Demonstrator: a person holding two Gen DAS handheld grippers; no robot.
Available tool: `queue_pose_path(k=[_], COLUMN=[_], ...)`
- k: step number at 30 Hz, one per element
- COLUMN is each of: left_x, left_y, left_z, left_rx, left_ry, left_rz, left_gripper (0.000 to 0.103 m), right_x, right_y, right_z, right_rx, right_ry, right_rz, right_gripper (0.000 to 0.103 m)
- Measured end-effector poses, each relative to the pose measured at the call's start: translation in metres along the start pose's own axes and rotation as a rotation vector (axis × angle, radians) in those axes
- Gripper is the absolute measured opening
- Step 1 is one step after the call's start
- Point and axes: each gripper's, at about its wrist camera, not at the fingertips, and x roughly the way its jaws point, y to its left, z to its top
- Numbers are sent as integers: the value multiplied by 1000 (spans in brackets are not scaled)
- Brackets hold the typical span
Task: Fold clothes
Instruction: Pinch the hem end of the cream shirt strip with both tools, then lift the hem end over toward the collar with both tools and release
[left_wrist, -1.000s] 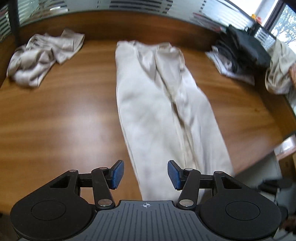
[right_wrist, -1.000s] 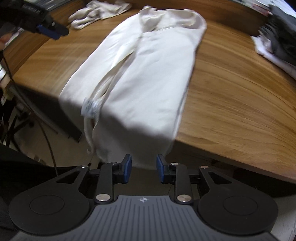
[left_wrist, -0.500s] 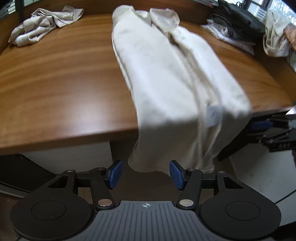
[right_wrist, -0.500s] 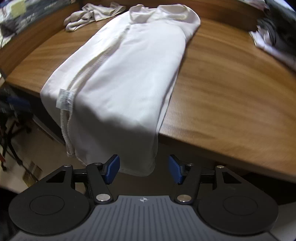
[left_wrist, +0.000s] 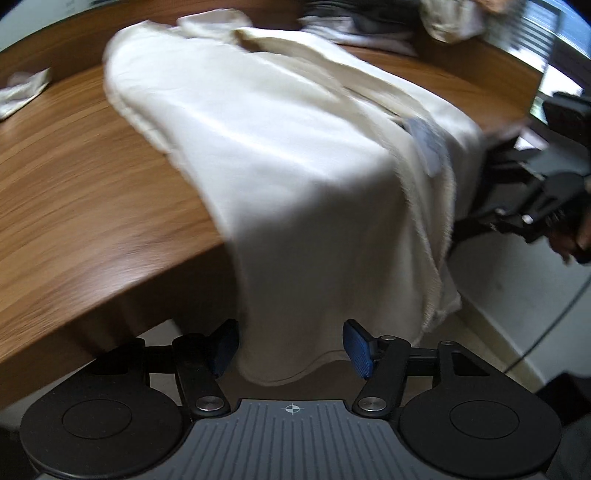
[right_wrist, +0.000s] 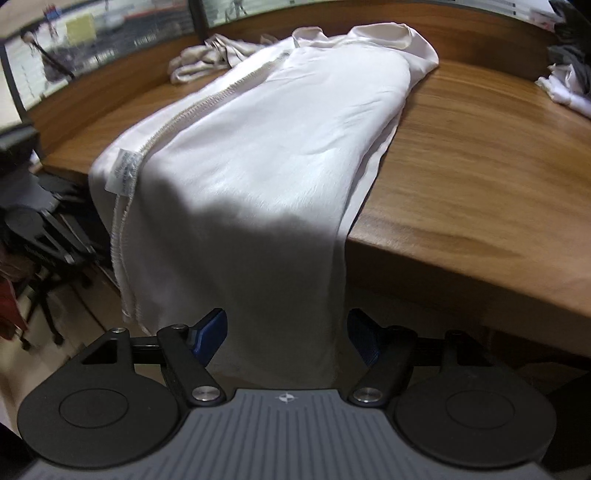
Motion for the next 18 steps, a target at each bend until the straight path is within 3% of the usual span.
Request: queue_pose_path(k=[4,6,7,9,11,12,15,18], left_x=[12,14,14,14,13,13,-1,-32], left_y=[-6,-8,-9,-11,-13,-14,-17,-23], left_z=[-3,-6,-7,-10,-13,-14,-12,-2], left_rx=[19,17,13,5,-3,-7,-41,-89], left_ry=[12,23,31,46,61,69,95,99], left_rz=[-50,-66,-71,-80,-90,-95,-137,-185], left_gripper=[63,56,47,40,17,10,7,5], right_x=[7,9,11,12,11,11,7,-9], right_y=[-5,-7,-8,-10,-11,-11,-12,-12], right_z=[-7,-11,-13,-16,-20,-21,-21,-17], right_rx=[11,26,36,58,76,87,133,206], right_ry=[-6,6,12,28,42,52,103,149], right_rz=[80,109,120,145,169,183,232,299], right_gripper=[74,60,55,39,36,31,8,3])
